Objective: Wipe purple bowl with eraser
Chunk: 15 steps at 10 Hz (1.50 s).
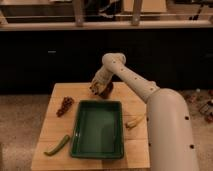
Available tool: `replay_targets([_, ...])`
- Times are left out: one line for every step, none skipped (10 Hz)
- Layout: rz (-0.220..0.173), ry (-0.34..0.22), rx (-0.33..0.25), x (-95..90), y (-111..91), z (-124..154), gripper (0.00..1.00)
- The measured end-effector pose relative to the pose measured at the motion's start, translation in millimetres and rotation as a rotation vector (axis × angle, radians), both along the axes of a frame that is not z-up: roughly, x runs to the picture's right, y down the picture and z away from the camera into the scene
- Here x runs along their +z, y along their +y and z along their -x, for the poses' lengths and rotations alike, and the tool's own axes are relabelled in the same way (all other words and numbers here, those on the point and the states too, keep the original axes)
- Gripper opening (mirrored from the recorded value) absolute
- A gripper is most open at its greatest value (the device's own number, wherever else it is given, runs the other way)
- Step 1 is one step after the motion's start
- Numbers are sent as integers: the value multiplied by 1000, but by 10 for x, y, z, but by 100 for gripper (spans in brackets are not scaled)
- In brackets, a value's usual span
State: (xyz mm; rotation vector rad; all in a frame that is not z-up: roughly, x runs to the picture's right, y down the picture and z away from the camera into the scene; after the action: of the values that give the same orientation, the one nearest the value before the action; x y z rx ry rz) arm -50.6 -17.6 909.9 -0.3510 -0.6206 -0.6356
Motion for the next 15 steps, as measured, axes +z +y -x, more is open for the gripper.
replay_targets([1, 14, 4, -35, 36, -85, 0])
replay_targets([-1, 32, 14, -60, 40, -208, 0])
replay_targets([-9, 54, 25, -91, 28, -343, 0])
replay_targets([-15, 73, 35, -106, 18, -435, 0])
replay_targets([-21, 85, 42, -113, 1, -477, 0])
replay_targets([-29, 95, 46, -113, -25, -482, 0])
replay_targets([-34, 98, 49, -108, -51, -480, 0])
replay_targets([-42, 102, 54, -95, -100, -490, 0])
replay_targets([-50, 102, 56, -75, -149, -498, 0])
replay_targets([-57, 96, 51, -54, -200, -467, 0])
replay_targets([-61, 84, 41, -21, -246, -397, 0])
replay_targets([-61, 75, 36, 3, -272, -350, 0])
replay_targets([-59, 65, 30, 31, -287, -302, 0])
replay_targets([-55, 54, 23, 61, -297, -260, 0])
replay_targets([-52, 44, 15, 76, -299, -218, 0])
